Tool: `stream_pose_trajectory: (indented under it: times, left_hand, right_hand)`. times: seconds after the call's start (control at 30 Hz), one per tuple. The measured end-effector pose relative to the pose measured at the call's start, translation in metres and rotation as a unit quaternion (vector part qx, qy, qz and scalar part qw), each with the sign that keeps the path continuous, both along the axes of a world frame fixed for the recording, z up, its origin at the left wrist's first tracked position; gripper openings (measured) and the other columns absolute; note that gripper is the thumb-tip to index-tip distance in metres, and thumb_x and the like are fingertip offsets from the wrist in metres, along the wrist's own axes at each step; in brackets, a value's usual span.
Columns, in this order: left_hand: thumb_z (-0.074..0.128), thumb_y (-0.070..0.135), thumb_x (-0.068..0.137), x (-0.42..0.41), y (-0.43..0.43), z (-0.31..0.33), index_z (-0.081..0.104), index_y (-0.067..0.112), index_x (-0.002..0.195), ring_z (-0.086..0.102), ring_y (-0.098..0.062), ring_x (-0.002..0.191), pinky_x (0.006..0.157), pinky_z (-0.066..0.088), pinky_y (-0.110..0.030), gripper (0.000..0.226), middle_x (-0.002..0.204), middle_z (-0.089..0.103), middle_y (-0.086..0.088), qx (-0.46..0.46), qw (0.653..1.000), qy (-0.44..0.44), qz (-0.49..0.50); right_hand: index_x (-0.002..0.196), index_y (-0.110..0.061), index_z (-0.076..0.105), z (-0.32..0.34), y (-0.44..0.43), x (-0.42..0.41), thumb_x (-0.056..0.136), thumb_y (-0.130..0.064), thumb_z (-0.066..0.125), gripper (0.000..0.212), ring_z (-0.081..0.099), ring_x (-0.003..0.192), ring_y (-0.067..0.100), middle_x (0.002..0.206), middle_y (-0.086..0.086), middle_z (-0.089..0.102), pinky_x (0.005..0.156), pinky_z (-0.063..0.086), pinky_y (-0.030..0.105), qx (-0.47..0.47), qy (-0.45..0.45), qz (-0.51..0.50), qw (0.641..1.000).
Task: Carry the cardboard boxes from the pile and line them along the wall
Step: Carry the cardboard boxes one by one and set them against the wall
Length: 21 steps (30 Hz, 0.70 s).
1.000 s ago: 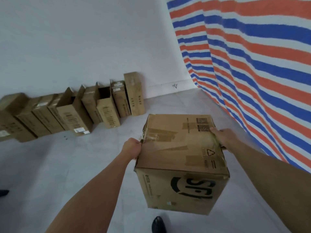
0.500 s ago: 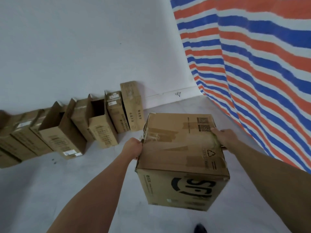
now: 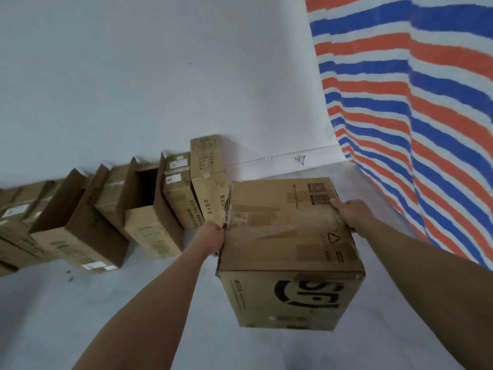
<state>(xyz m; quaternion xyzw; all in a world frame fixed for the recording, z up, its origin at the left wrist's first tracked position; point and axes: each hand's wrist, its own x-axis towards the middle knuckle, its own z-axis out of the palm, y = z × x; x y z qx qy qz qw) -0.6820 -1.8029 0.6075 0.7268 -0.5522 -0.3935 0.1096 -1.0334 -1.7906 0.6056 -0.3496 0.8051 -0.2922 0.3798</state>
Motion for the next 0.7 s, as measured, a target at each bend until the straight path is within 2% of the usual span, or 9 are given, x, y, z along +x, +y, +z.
stream_pose_trajectory:
  times: [0.07,0.1,0.2,0.3,0.37,0.47,0.57,0.63,0.7]
  left_hand:
    - [0.046,0.011,0.096,-0.004,-0.033,0.002,0.066,-0.003,0.091,0.07,-0.038,0.084,0.068,0.061,-0.048,0.025,0.084,0.065,-0.02,0.02,0.999,0.034,0.017]
    - [0.046,0.011,0.096,-0.004,-0.058,-0.002,0.066,-0.002,0.089,0.069,-0.039,0.084,0.071,0.061,-0.05,0.025,0.084,0.065,-0.02,0.018,0.998,0.045,0.03]
    - [0.047,0.014,0.097,-0.009,-0.127,-0.019,0.067,-0.001,0.092,0.069,-0.038,0.087,0.075,0.06,-0.047,0.025,0.089,0.068,-0.021,0.015,0.999,0.037,0.029]
    - [0.046,0.009,0.097,-0.013,-0.213,-0.04,0.063,0.0,0.075,0.063,-0.032,0.067,0.066,0.059,-0.042,0.028,0.069,0.06,-0.014,0.017,0.998,0.05,0.037]
    - [0.046,0.007,0.095,-0.015,-0.264,-0.05,0.059,0.003,0.066,0.06,-0.029,0.063,0.064,0.058,-0.042,0.033,0.063,0.056,-0.011,0.016,0.998,0.049,0.029]
    - [0.044,0.01,0.096,-0.018,-0.347,-0.061,0.057,0.004,0.07,0.059,-0.028,0.065,0.057,0.053,-0.034,0.03,0.065,0.055,-0.011,0.034,0.998,0.051,0.021]
    - [0.042,0.009,0.099,-0.023,-0.414,-0.061,0.054,0.005,0.068,0.053,-0.022,0.059,0.049,0.044,-0.026,0.033,0.065,0.052,-0.01,0.061,0.996,0.067,0.024]
    - [0.041,0.007,0.098,-0.029,-0.456,-0.063,0.058,0.001,0.073,0.054,-0.023,0.059,0.053,0.049,-0.028,0.031,0.067,0.054,-0.011,0.077,0.993,0.085,0.025]
    - [0.042,0.008,0.098,-0.037,-0.501,-0.068,0.064,-0.002,0.086,0.058,-0.026,0.064,0.06,0.054,-0.035,0.027,0.072,0.059,-0.013,0.091,0.99,0.103,0.039]
  right_hand:
    - [0.116,0.001,0.06,0.004,-0.042,-0.001,0.093,-0.053,0.057,0.059,0.063,0.093,0.037,0.109,0.021,0.065,0.08,0.056,0.043,0.004,0.003,0.011,1.0]
    - [0.117,0.002,0.059,0.001,-0.07,-0.003,0.093,-0.053,0.057,0.059,0.063,0.094,0.037,0.109,0.021,0.065,0.08,0.056,0.043,0.004,0.004,0.014,1.0]
    - [0.116,0.001,0.06,-0.012,-0.146,-0.007,0.094,-0.052,0.057,0.057,0.063,0.094,0.037,0.108,0.021,0.064,0.079,0.056,0.044,0.007,0.004,0.021,1.0]
    - [0.107,-0.002,0.06,-0.028,-0.227,-0.01,0.094,-0.051,0.057,0.051,0.063,0.093,0.036,0.105,0.02,0.065,0.078,0.057,0.044,0.016,0.005,0.019,1.0]
    - [0.101,-0.004,0.057,-0.037,-0.274,-0.012,0.094,-0.05,0.057,0.046,0.063,0.092,0.036,0.104,0.019,0.064,0.078,0.056,0.043,0.021,0.009,0.018,1.0]
    - [0.099,-0.003,0.058,-0.041,-0.352,-0.014,0.094,-0.049,0.058,0.046,0.064,0.09,0.034,0.102,0.018,0.065,0.078,0.057,0.043,0.044,0.025,0.008,0.999]
    - [0.093,-0.004,0.062,-0.04,-0.418,-0.018,0.094,-0.052,0.057,0.049,0.066,0.085,0.033,0.095,0.017,0.068,0.084,0.058,0.047,0.044,0.045,0.005,0.998]
    - [0.092,-0.005,0.064,-0.04,-0.459,-0.024,0.092,-0.055,0.056,0.051,0.066,0.083,0.032,0.092,0.015,0.069,0.083,0.058,0.047,0.041,0.061,0.002,0.997]
    - [0.091,-0.006,0.064,-0.043,-0.503,-0.032,0.092,-0.057,0.055,0.052,0.066,0.081,0.03,0.09,0.014,0.068,0.083,0.058,0.048,0.045,0.066,-0.004,0.997]
